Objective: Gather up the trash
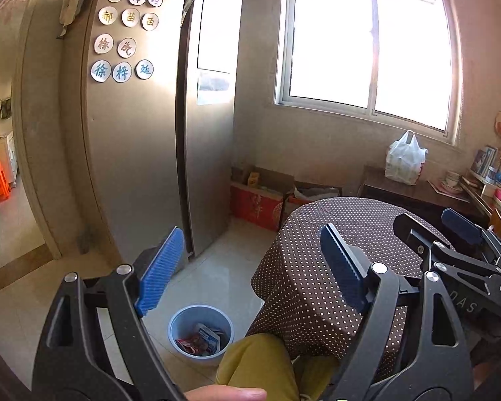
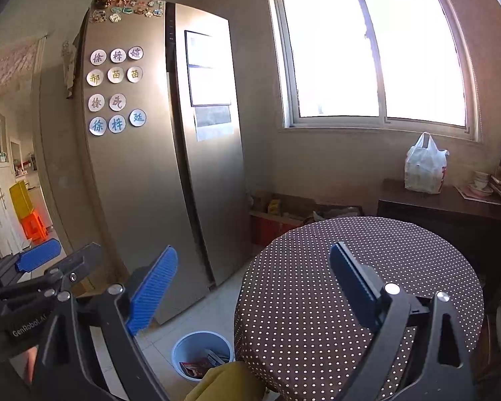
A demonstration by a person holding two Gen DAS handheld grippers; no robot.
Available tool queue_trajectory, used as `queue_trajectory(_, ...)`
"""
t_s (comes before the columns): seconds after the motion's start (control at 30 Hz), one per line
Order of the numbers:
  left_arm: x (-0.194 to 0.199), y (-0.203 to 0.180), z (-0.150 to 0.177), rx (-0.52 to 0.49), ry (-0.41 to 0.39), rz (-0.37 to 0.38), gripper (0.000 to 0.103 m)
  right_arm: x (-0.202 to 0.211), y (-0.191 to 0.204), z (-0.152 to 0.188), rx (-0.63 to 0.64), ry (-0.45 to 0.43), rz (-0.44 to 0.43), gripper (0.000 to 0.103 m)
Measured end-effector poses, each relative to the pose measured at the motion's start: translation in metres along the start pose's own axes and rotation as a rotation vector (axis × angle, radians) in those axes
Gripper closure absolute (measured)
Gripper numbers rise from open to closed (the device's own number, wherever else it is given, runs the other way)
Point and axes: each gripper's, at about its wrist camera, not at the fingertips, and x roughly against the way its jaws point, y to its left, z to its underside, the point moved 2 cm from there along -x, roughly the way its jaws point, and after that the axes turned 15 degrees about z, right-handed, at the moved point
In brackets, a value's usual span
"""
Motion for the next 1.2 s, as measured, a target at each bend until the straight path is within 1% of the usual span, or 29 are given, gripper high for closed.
queue_trajectory(0.5,0.0039,-0.0058,0.0012,-0.016,-0.007,-0.007,0.019,0.0051,-0.0001,0.0009,-0.010,-0.004,-0.002,0.012)
queue_trajectory(1.2,0.0089,-0.0066,0.0052,-0.006,-0.010,0.006,0.018,0.0095,0.0039,0.0048,-0.008,-0.001,0.005,0.012)
